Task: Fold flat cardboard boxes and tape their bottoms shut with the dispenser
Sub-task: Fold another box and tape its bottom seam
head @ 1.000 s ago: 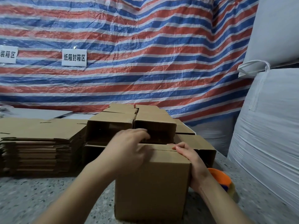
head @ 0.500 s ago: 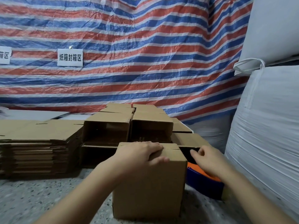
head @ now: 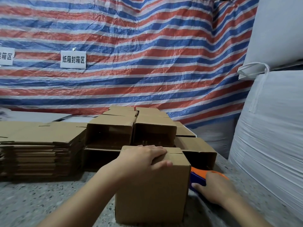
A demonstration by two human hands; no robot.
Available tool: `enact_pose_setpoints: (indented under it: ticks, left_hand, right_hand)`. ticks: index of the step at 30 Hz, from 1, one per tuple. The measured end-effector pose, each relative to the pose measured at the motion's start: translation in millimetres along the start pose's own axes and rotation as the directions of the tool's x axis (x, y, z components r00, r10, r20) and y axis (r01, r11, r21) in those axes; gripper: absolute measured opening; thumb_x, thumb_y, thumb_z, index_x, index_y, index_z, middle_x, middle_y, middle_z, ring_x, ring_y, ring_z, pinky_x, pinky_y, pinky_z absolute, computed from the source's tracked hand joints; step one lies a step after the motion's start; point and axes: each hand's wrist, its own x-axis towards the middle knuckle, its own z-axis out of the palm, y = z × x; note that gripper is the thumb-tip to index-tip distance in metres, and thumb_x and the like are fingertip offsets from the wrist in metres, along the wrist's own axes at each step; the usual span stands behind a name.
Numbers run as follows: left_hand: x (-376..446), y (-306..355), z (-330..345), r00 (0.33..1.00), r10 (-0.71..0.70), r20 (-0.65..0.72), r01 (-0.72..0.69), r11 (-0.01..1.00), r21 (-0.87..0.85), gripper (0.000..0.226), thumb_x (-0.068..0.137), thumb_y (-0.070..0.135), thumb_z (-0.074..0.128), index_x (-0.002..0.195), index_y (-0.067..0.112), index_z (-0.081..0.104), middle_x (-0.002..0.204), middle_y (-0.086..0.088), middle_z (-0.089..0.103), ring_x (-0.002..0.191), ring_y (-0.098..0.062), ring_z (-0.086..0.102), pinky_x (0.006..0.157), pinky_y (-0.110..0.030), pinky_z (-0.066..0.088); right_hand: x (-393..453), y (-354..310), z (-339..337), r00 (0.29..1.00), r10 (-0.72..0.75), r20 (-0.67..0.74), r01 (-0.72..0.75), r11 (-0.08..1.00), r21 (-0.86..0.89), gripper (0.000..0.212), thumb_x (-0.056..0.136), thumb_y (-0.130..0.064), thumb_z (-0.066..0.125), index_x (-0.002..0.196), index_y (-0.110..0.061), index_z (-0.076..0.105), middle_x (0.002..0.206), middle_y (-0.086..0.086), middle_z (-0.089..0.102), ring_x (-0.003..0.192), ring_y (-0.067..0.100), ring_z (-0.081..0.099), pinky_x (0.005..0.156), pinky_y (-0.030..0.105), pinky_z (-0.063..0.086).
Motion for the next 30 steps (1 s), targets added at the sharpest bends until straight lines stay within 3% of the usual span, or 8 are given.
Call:
enact_pose_setpoints:
  ticks: [5,9,11,14,18,22,26,30]
  left_hand:
    - [-1,-4,-5,0.996,-0.028,0.082,0.038,0.992,-0.121,0.058,0.099,0.064,0.015,0.15,0.042,0.031,0.156,0.021,0.032,0.145,-0.004,0.024,0.104,-0.022,0.012]
    - [-2,-6,-13,0.989,-0.079,0.124,0.109,0.961,-0.255,0.04,0.104,0.05,0.026,0.142,0.044,0.037,0.141,0.01,0.05,0.12,-0.011,0.049,0.091,-0.022,0.036]
    - [-3,-6,-18,0.99,-0.092,0.107,0.122,0.939,-0.323,0.036,0.104,0.043,0.029,0.138,0.039,0.04,0.132,0.008,0.055,0.112,-0.011,0.053,0.097,-0.033,0.045]
    - [-5,-8,-25,0.987,-0.14,0.079,0.161,0.844,-0.511,0.029,0.104,0.039,0.034,0.129,0.038,0.049,0.127,0.013,0.058,0.113,-0.007,0.055,0.105,-0.037,0.043]
    - [-5,-13,-27,0.975,-0.224,0.013,0.157,0.639,-0.753,0.025,0.103,0.026,0.039,0.111,0.029,0.063,0.117,0.004,0.069,0.112,-0.009,0.063,0.106,-0.038,0.044]
    - [3,-20,-24,0.944,-0.33,0.007,0.129,0.349,-0.928,0.029,0.101,0.017,0.039,0.098,0.011,0.068,0.106,-0.01,0.074,0.102,-0.018,0.071,0.101,-0.036,0.05]
    - [8,-28,-25,0.888,-0.457,0.051,0.092,0.068,-0.993,0.056,0.104,0.045,0.029,0.08,0.011,0.066,0.096,-0.013,0.076,0.093,-0.021,0.074,0.091,-0.038,0.049]
    - [12,-33,-29,0.856,-0.515,0.052,0.053,-0.013,-0.999,0.069,0.096,0.067,0.028,0.075,0.014,0.065,0.094,-0.011,0.077,0.09,-0.02,0.074,0.083,-0.039,0.045]
  right_hand:
    - [6,15,-32,0.991,0.103,-0.083,-0.068,0.938,0.341,0.047,0.088,-0.068,0.058,0.08,-0.022,0.065,0.071,-0.004,0.068,0.068,0.014,0.067,0.065,0.031,0.054]
    - [-3,21,-113,0.968,0.16,-0.193,0.031,0.686,0.726,0.059,0.075,-0.069,0.069,0.067,-0.01,0.07,0.055,0.005,0.07,0.053,0.023,0.068,0.053,0.028,0.045]
    - [-10,8,-152,0.994,0.036,-0.103,0.069,0.518,0.852,0.07,0.061,-0.074,0.067,0.08,-0.007,0.074,0.069,0.01,0.075,0.055,0.02,0.07,0.056,0.029,0.047]
    - [-9,-23,-187,0.971,-0.237,0.027,0.072,0.402,0.913,0.08,0.056,-0.075,0.069,0.101,-0.009,0.073,0.085,0.012,0.077,0.065,0.021,0.072,0.056,0.029,0.055]
    - [4,-69,-200,0.921,-0.374,0.112,0.047,0.391,0.919,0.082,0.055,-0.077,0.069,0.106,-0.013,0.069,0.078,0.006,0.075,0.06,0.016,0.071,0.05,0.025,0.054]
    - [17,-92,-203,0.892,-0.424,0.154,0.089,0.501,0.861,0.077,0.055,-0.078,0.069,0.103,-0.018,0.07,0.077,0.004,0.075,0.059,0.013,0.07,0.05,0.024,0.054]
    - [25,-99,-202,0.883,-0.437,0.174,0.116,0.561,0.82,0.083,0.051,-0.08,0.07,0.103,-0.016,0.071,0.08,0.005,0.076,0.059,0.013,0.069,0.051,0.024,0.053]
    - [28,-103,-204,0.866,-0.465,0.186,0.166,0.616,0.77,0.086,0.053,-0.082,0.069,0.108,-0.016,0.07,0.089,0.006,0.078,0.065,0.014,0.071,0.055,0.023,0.055]
